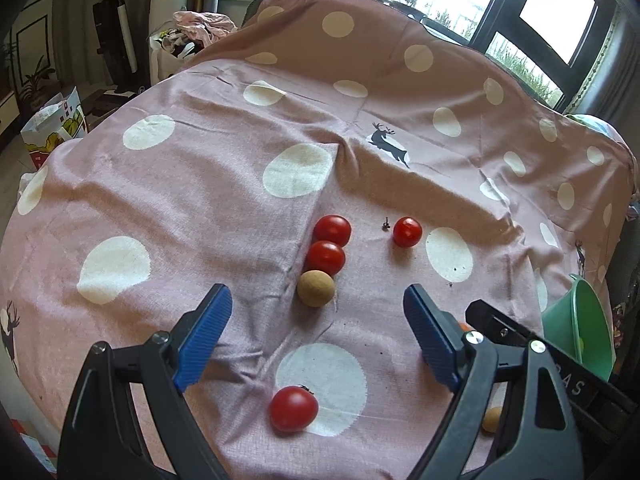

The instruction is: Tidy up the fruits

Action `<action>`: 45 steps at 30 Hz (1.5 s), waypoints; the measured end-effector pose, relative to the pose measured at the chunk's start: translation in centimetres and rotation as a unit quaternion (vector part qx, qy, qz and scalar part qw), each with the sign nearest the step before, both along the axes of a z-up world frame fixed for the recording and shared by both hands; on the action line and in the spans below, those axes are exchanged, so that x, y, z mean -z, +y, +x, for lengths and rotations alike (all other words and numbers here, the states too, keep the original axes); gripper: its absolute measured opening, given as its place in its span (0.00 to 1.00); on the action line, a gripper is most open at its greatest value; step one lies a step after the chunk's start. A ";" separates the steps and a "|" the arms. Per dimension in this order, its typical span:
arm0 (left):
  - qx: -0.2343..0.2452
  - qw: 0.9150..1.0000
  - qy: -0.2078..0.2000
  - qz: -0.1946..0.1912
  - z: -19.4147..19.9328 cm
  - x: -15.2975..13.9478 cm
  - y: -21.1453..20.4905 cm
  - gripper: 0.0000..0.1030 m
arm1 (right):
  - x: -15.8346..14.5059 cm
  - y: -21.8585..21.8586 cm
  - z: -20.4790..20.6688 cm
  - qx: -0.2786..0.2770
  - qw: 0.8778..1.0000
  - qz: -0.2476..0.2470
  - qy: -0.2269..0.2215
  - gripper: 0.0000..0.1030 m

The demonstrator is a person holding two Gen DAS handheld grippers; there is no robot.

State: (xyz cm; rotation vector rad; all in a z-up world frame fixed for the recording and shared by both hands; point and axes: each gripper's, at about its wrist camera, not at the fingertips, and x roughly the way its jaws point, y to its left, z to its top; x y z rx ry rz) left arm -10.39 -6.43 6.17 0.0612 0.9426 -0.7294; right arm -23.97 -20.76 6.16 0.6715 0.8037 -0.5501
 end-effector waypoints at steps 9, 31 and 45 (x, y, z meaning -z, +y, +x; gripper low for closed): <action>0.086 0.995 0.031 -0.027 -2.5 0.4 -2.3 0.71 | 0.3 -2.8 -3.3 0.077 0.992 0.081 -0.062 0.42; 0.181 0.981 0.067 0.018 -5.8 3.9 -6.6 0.51 | 3.9 -3.2 -2.4 0.053 0.976 0.199 -0.073 0.43; 0.191 0.978 0.079 0.003 -6.0 3.9 -6.6 0.37 | 4.3 -3.0 -2.2 0.040 0.973 0.211 -0.079 0.43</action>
